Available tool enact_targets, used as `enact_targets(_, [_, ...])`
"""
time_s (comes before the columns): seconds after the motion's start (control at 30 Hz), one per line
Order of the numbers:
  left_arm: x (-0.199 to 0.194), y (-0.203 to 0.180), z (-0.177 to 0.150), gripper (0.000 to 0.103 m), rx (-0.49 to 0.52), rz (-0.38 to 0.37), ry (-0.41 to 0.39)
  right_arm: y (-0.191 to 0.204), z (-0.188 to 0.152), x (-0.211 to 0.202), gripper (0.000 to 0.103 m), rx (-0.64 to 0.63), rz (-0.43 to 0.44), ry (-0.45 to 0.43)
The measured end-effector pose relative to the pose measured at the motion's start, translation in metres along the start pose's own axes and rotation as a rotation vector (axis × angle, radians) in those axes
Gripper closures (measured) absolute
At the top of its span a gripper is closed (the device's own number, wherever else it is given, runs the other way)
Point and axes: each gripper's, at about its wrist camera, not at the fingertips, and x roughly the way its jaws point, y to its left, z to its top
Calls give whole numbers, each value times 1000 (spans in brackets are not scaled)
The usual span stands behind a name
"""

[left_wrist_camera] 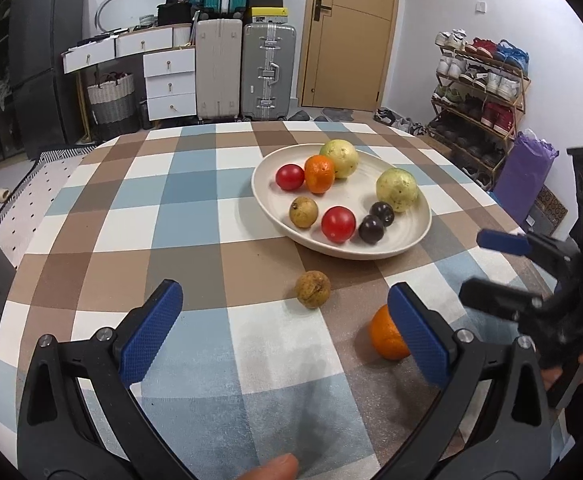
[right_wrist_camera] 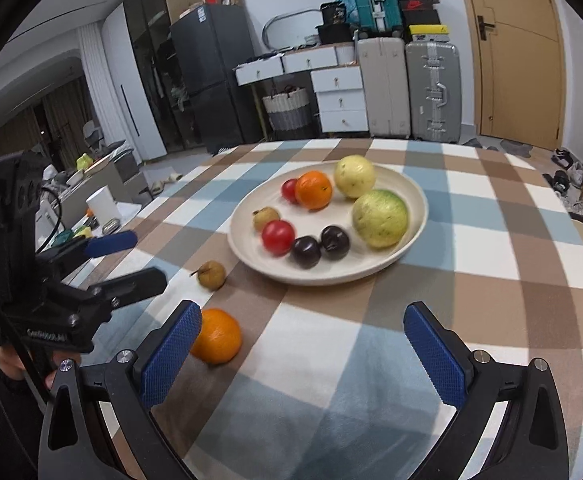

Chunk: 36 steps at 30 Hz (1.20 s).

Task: Organize fruits
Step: 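Withdraw both grippers from the plate toward the last fruits, then grasp the second orange with the right gripper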

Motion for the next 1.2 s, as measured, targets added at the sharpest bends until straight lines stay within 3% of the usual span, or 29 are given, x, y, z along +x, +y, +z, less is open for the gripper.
enact_targets(0.2, [2,19,2,1,-82,9,8,21,-7,14,0,-20,6,101])
enact_targets(0.47, [4,24,3,1,-94,6,13,45,-12,34,3,-73,-3,178])
enact_targets(0.57, [7,23,2,1,-93,7,23,51,-13,39,20,-100,-16,196])
enact_targets(0.93, [13,20,0,1,-81,12,38,54,-13,40,60,-103,81,206])
enact_targets(1.2, [21,15,-2,1,-63,21,63,46,-5,23,62,-97,113,119])
